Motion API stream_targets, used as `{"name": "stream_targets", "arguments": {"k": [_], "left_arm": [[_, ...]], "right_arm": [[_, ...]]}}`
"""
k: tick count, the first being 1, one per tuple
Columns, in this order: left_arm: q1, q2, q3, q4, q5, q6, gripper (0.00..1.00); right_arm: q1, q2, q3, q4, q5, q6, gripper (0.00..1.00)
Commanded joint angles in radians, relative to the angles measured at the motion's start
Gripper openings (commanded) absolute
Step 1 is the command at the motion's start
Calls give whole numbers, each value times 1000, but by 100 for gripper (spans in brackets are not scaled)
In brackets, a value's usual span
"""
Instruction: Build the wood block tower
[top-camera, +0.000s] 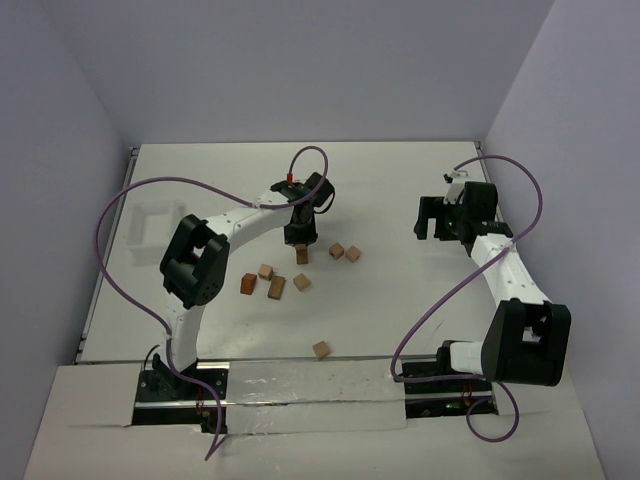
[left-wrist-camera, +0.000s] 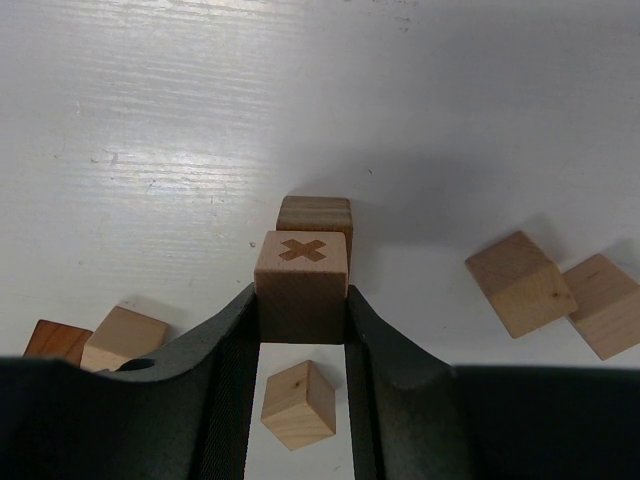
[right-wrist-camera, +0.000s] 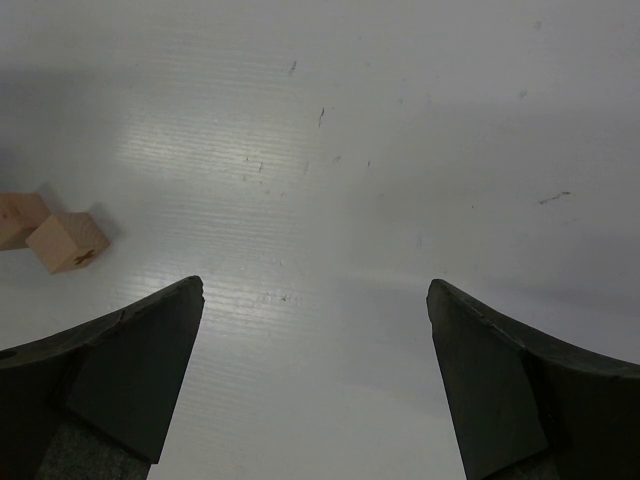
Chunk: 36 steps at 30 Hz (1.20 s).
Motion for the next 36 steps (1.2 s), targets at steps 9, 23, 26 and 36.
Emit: {"name": "stream_targets", "arguments": {"k": [9,23,26,36], "left_arm": [[-6,23,37,20,3,26,39],[-6,20,50,27,-8,35,33],[-6,21,51,28,-9,41,33],[-6,26,38,50,42,81,57]], "right_arm": [[-5,1,53,-2,7,1,100],[-5,2,52,-2,5,1,100],[-6,0,51,-2,5,1,100],[-5,3,53,-2,5,1,100]]}}
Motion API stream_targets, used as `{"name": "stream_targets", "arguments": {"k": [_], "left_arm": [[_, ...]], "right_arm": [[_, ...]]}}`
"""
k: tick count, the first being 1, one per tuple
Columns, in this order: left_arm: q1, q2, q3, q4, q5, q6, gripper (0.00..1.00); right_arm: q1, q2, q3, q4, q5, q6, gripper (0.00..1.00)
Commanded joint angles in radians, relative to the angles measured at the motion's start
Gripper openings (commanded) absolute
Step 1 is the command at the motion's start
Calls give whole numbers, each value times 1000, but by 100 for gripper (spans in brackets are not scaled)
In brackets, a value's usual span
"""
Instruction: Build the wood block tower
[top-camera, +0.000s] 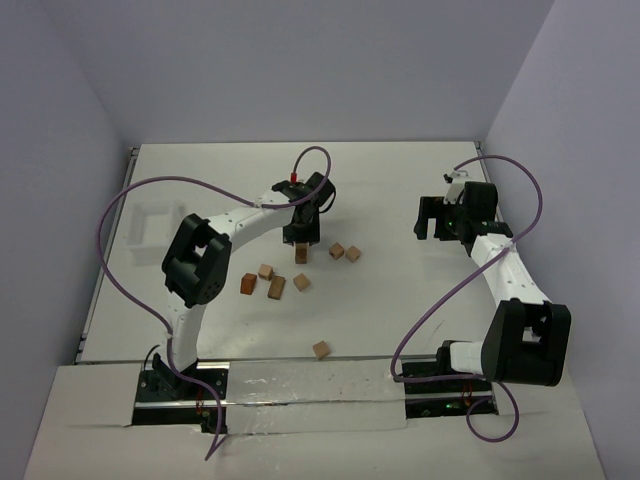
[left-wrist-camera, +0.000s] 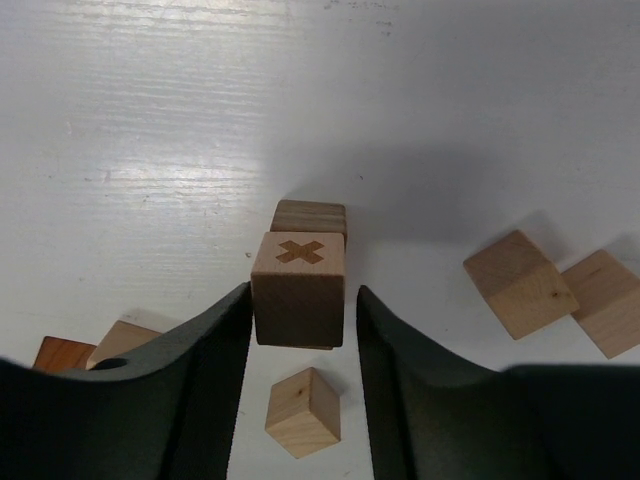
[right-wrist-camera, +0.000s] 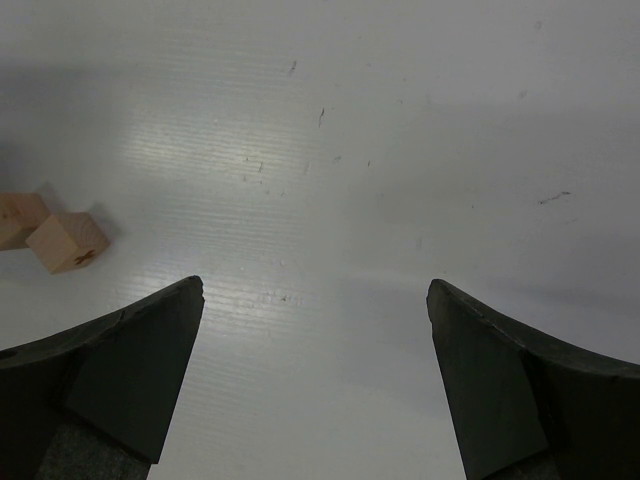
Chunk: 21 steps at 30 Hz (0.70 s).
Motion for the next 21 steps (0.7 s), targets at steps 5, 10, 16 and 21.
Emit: {"name": "stream_targets", "arguments": {"k": [5,10,16,21], "left_arm": [[-6,12,31,30,26,33,65],[-6,-11,49,27,13,64,69],[0,-157,38,65,39,175,74],[125,-423,-173,223,250,302,76]], "right_arm": [[-6,2,53,-2,5,1,100],[-6,0,53,-1,5,1,100],[-5,-12,50,-5,-31,-6,100],[24,-42,23,-5,-145,-20,99]]}}
